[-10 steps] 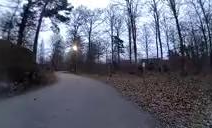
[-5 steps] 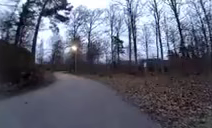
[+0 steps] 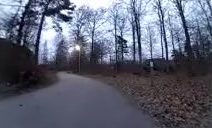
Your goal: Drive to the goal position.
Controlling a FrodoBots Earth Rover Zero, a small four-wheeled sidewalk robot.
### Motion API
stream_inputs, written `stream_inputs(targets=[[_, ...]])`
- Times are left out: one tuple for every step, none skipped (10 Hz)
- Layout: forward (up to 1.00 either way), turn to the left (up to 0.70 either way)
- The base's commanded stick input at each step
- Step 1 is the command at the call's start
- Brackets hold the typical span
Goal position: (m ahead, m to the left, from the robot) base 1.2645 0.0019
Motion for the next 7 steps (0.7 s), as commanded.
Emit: stream_inputs(targets=[[0.7,0.0],[0.7,0.0],[0.7,0.0],[0.7,0.0],[0.7,0.0],[0.7,0.0],[0.7,0.0]])
